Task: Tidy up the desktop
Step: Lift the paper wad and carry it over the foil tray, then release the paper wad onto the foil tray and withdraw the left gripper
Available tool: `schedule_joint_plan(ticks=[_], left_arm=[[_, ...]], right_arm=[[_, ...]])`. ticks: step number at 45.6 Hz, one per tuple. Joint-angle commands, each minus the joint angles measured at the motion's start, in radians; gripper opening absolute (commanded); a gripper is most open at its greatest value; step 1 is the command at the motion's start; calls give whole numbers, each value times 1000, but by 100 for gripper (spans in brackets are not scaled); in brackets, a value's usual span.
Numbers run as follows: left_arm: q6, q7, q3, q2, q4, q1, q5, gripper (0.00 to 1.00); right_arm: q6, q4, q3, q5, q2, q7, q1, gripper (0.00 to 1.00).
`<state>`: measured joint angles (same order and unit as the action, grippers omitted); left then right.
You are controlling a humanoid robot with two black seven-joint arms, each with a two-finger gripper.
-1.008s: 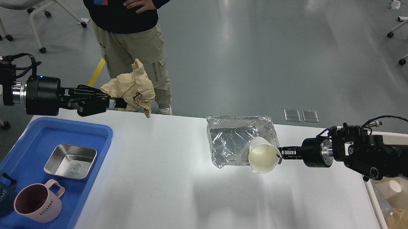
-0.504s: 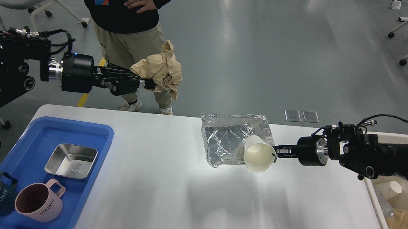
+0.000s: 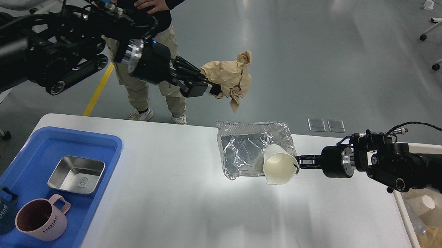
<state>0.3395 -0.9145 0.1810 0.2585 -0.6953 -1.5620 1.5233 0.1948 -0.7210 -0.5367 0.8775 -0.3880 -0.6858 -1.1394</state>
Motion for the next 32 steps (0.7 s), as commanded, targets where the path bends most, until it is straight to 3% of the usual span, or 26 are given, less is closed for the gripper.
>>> schedule_joint_plan(ticks=[1,24,30,32], left_arm=[[0,0,54,-85,48,-21,0,7],[-11,5,207,-280,203,-24,0,12],[-11,23,213,-294,221,-20,-18,32],[-11,35,212,-294,224,-20,-26,44]], right_arm=[[0,0,3,0,-2,0,1,0],[-3,-14,14,0,-6,-8,1,0],[-15,-32,14,0,-12,-8,0,0],[-15,-32,12,0,-14,-8,0,0]])
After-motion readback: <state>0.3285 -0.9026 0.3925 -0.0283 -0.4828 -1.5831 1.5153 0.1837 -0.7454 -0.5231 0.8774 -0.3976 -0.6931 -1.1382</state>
